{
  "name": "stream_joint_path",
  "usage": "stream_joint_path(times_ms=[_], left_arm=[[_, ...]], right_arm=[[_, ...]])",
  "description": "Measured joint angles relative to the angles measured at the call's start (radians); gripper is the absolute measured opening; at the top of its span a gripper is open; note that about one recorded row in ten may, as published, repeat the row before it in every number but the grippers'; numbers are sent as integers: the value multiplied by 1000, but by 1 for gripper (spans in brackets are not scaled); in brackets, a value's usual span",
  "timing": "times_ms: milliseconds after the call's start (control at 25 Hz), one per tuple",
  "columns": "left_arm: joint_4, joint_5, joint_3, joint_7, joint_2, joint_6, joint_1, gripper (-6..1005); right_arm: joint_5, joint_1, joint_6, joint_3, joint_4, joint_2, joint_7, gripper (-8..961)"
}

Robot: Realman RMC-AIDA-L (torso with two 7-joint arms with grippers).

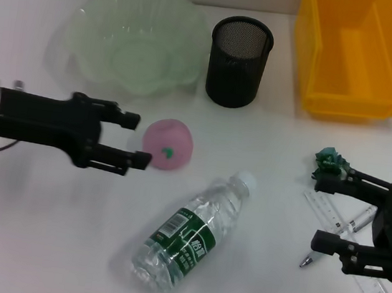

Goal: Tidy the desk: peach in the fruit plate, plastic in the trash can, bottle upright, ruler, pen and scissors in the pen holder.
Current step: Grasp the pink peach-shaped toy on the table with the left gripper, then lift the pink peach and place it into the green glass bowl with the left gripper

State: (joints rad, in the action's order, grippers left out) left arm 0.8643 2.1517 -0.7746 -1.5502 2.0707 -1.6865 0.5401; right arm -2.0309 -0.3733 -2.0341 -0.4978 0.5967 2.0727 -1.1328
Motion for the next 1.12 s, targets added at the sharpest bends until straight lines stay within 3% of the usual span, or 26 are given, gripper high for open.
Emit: stream_joint_path(times_ms=[160, 400, 680, 800, 1120], left_arm=[[-96, 33, -91, -11, -2, 157, 55, 784], [-123, 24, -260, -46, 6, 369, 65, 782], [-173, 9, -300, -62, 8, 461, 96, 780], [-188, -2, -301, -57, 8, 472, 102, 592], [-200, -66, -344, -48, 8, 524, 98, 325]], right_arm=[[1, 22, 18, 2, 0, -1, -2, 819], [1, 34, 27, 4, -1, -2, -2, 819], [1, 40, 48, 4, -2, 2, -3, 818], [1, 40, 50, 4, -2, 3, -3, 818], [1, 33, 50, 4, -2, 3, -4, 818]])
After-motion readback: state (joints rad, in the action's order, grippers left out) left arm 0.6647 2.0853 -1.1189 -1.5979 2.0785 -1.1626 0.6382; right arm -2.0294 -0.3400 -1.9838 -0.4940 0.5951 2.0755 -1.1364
